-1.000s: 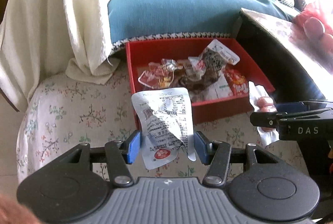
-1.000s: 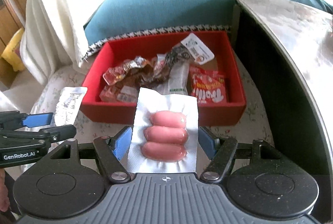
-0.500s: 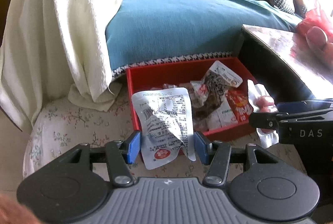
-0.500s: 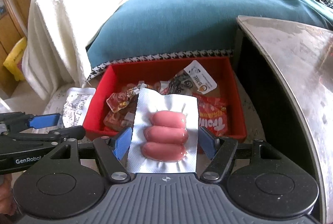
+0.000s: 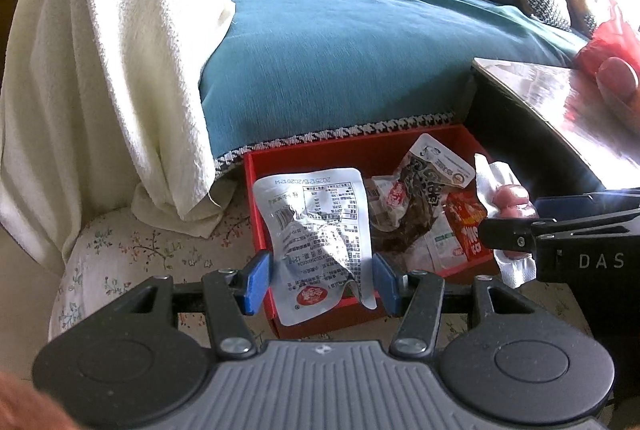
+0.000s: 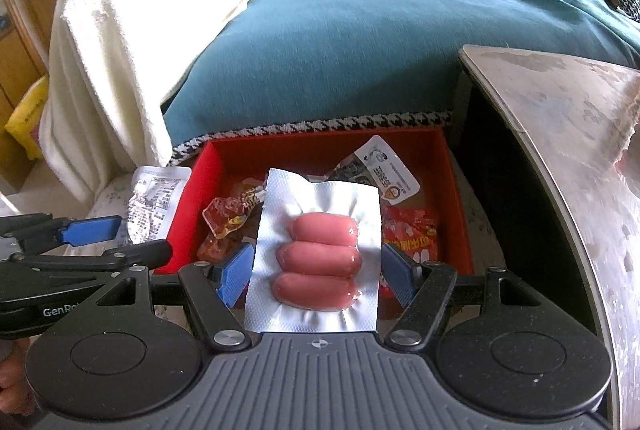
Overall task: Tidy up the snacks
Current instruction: 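Lift and carry both packets with both tools over the red box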
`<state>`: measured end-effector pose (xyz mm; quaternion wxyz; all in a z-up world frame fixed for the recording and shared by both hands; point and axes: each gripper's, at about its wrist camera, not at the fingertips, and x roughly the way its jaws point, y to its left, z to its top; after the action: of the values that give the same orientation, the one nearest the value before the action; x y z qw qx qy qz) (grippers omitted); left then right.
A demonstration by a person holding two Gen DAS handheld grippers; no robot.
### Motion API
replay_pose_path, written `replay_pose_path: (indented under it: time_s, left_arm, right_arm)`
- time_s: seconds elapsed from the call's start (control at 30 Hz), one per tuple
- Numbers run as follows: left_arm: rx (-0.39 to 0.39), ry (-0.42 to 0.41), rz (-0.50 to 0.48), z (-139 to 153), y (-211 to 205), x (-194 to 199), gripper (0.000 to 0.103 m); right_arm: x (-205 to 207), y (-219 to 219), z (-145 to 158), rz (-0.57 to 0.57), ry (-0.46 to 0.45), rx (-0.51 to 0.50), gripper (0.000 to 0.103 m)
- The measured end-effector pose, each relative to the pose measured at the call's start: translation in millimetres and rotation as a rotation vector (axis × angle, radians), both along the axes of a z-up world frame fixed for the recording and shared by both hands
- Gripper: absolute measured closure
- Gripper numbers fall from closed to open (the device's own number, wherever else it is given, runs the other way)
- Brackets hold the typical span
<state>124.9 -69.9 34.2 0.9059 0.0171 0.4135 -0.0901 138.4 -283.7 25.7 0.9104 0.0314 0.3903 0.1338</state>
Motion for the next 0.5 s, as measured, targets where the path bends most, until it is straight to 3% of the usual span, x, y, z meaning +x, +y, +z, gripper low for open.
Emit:
replay_pose_path:
  time_s: [0.5]
  left_arm:
    - [0.016,-0.02,0.007,2.0,-3.5,16.7,0.055]
  right_arm:
    - [18.7,-10.8,4.7,-0.036,-0.01,0.011,0.028]
